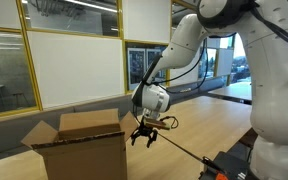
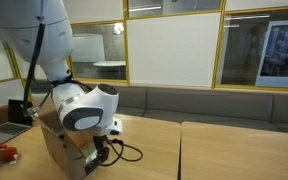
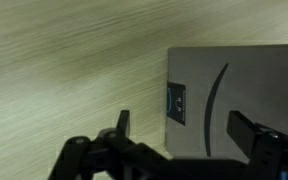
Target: Put the objects on the table into the cardboard box
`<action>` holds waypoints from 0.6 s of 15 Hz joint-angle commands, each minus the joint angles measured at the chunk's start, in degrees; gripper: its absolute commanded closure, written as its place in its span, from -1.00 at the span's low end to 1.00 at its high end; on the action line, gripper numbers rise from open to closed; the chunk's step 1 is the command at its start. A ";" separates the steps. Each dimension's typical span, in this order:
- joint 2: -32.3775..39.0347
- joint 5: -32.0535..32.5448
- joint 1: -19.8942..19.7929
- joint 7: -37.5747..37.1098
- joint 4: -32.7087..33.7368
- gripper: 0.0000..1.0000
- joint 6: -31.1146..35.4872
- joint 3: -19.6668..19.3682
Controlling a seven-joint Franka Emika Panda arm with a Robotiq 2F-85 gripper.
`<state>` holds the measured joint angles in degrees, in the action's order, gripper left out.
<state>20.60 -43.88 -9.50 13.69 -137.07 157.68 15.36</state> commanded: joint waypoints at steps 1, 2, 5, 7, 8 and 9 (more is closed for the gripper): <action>2.26 -12.00 -4.98 8.97 2.18 -1.00 0.48 5.19; 2.72 -14.99 -5.79 11.06 2.51 -1.00 0.52 6.02; 4.59 -22.35 -7.48 16.79 4.02 -1.00 0.58 7.75; 6.09 -25.83 -7.97 20.07 5.37 -1.00 0.32 8.42; 6.82 -27.04 -7.99 21.36 6.02 -1.00 0.37 8.60; 7.65 -27.81 -7.90 22.43 6.84 -1.00 0.31 8.70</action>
<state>25.43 -67.89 -16.29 31.70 -133.39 157.68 22.47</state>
